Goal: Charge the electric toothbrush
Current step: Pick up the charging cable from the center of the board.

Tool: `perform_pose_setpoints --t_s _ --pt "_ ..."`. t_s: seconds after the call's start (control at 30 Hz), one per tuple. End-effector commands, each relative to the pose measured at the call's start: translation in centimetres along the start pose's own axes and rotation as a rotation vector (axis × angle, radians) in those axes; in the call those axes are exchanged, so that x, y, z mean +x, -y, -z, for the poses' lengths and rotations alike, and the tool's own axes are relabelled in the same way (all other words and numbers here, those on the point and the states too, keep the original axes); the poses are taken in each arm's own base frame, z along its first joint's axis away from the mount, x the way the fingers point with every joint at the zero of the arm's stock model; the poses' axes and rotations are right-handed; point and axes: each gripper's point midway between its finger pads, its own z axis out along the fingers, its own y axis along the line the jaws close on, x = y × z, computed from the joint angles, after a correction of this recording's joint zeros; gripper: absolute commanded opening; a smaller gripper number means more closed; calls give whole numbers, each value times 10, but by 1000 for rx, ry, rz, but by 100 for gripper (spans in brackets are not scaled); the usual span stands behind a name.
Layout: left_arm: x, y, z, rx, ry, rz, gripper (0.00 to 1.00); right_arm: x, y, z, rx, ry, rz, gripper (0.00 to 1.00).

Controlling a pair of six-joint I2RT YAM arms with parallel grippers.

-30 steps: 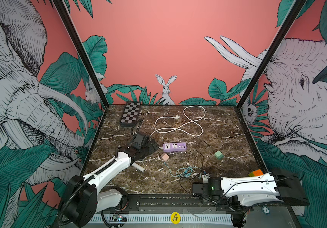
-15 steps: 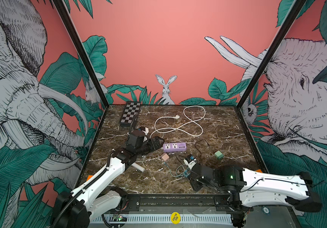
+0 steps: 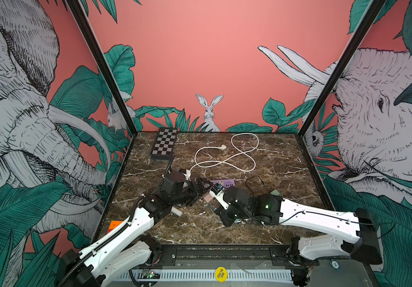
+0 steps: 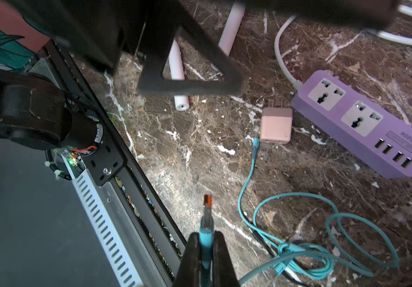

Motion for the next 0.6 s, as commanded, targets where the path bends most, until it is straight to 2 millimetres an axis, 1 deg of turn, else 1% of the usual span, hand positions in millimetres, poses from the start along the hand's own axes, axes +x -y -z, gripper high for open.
perform_pose_setpoints --t_s 0.0,0.13,0.23,0.4,0.57 --pt "11 -15 -9 -37 -5 56 88 -33 -3 0 -40 106 -18 0" --pt "14 -20 -14 -33 -4 76 85 -45 5 2 -62 160 -74 0" --pt "11 -19 -15 -11 14 86 82 -49 10 1 -72 189 -111 0" --pt "8 -15 -18 27 36 112 80 -48 9 -10 -110 166 -136 0" --pt "1 -11 -15 82 84 132 80 -44 3 -18 -158 152 -147 0"
